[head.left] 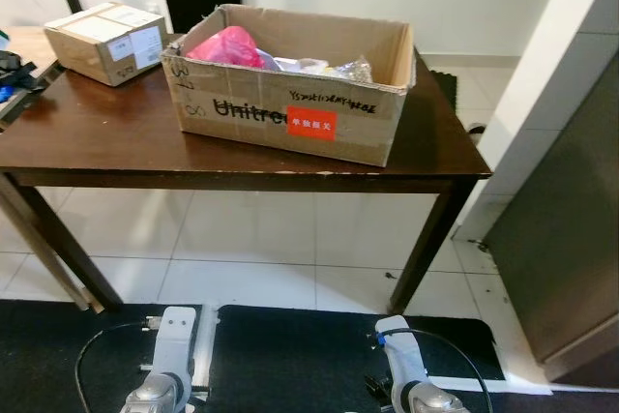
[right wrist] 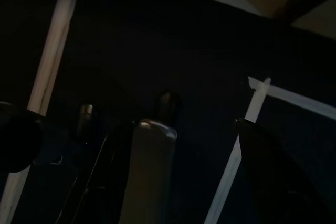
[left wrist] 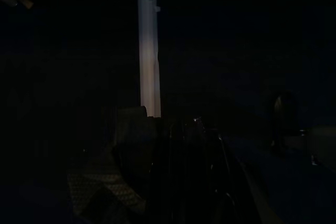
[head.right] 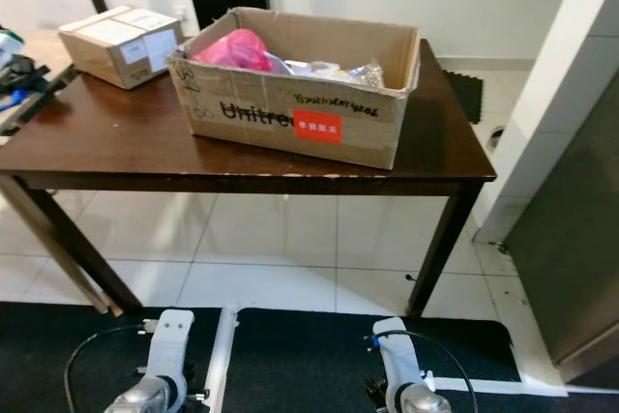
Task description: Picking trash to rubbish bin
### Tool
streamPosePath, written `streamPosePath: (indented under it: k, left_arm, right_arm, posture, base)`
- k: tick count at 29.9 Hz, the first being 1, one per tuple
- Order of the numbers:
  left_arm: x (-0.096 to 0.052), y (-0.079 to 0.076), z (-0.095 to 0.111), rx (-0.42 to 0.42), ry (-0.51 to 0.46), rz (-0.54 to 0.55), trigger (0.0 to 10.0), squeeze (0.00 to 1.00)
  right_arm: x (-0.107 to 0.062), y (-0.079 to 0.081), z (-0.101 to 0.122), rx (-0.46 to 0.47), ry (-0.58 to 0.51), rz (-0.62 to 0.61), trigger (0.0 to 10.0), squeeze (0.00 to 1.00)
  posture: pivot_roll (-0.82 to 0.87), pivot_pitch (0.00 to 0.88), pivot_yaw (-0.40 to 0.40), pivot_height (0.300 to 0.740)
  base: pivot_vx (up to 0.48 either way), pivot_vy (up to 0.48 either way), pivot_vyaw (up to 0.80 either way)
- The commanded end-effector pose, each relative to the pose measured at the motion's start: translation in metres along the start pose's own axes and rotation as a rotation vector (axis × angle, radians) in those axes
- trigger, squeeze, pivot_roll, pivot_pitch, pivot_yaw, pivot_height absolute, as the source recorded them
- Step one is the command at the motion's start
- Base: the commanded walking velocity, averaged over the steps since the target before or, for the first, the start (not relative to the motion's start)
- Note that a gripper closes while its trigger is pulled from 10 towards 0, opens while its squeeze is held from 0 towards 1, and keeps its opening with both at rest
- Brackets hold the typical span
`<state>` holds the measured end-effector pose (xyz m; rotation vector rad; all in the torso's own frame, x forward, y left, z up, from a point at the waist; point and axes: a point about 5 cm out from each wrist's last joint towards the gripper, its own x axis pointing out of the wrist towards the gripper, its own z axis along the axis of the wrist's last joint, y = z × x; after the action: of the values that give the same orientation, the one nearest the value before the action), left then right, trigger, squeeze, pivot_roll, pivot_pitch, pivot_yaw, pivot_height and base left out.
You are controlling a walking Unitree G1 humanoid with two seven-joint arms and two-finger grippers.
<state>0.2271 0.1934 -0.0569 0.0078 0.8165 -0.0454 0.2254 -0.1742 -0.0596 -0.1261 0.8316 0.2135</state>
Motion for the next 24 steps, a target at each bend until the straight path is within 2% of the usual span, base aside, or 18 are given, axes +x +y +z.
streamPosePath:
  k: [1,15,24]
  left_arm:
    - [-0.001,0.004,-0.003,-0.011,0.013,0.007,10.0,0.0]
    - [0.0,-0.002,0.01,0.008,-0.056,0.017,10.0,0.0]
    - [0.001,-0.008,0.018,-0.013,-0.089,-0.015,10.0,0.0]
  right_arm:
    - [0.0,0.001,-0.001,0.009,0.007,0.001,10.0,0.0]
    - [-0.001,-0.002,-0.003,0.007,0.011,-0.004,10.0,0.0]
    - [-0.001,-0.003,-0.002,0.02,0.003,-0.012,10.0,0.0]
  posture:
    - [-0.08,0.115,0.015,0.74]
    - [-0.08,0.126,0.002,0.74]
    - [-0.08,0.124,0.003,0.74]
  base:
    - [0.0,0.0,0.0]
    - [0.0,0.0,0.0]
    - [0.0,0.0,0.0]
